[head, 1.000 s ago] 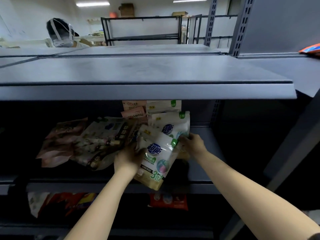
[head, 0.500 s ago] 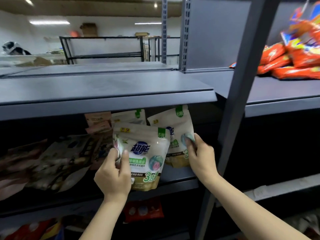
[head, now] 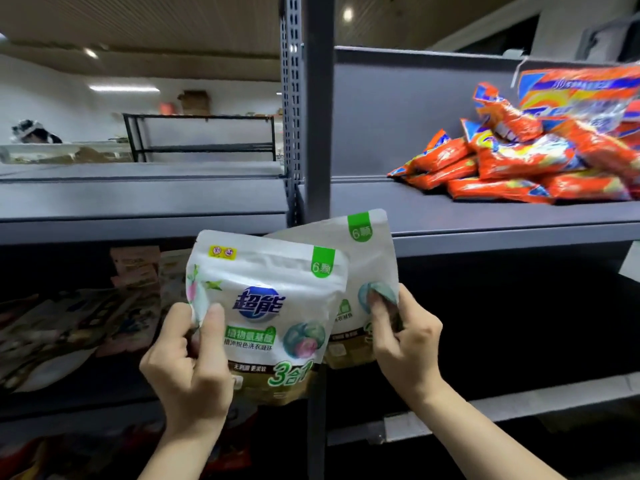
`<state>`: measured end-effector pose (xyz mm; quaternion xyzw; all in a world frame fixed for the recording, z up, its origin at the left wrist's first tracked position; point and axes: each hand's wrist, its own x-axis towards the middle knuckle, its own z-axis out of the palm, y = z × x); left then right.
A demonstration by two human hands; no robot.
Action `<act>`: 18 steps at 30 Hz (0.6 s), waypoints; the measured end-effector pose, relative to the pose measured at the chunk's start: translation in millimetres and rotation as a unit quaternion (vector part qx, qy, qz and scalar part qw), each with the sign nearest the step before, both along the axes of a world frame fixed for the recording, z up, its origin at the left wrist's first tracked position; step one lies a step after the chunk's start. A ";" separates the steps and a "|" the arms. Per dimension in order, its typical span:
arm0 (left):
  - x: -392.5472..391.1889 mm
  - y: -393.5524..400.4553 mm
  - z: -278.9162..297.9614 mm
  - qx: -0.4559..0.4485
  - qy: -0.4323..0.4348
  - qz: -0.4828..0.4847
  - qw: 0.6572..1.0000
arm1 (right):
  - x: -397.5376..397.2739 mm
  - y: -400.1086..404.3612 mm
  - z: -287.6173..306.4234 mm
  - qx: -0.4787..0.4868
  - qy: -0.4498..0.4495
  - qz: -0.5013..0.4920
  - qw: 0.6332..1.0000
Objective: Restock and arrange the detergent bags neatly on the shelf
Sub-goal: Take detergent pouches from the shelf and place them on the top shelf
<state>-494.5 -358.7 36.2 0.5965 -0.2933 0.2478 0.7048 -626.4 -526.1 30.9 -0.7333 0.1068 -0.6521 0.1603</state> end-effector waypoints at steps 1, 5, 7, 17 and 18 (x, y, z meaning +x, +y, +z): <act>-15.7 -7.9 5.4 -0.010 -0.002 0.008 1.000 | -13.0 -9.3 6.3 -0.001 -0.009 0.007 1.000; -69.7 -43.0 36.3 -0.042 -0.013 0.054 0.998 | -59.3 -48.5 35.8 0.015 -0.039 0.017 0.999; -89.6 -61.7 56.4 -0.044 -0.034 0.083 0.995 | -79.0 -67.6 53.4 0.034 -0.052 0.008 0.998; -117.4 -175.4 144.9 0.027 -0.023 0.207 0.978 | -113.8 -164.6 133.9 0.132 -0.093 -0.048 0.986; -113.3 -186.0 149.7 0.036 -0.014 0.211 0.977 | -111.9 -174.4 138.1 0.136 -0.087 -0.055 0.985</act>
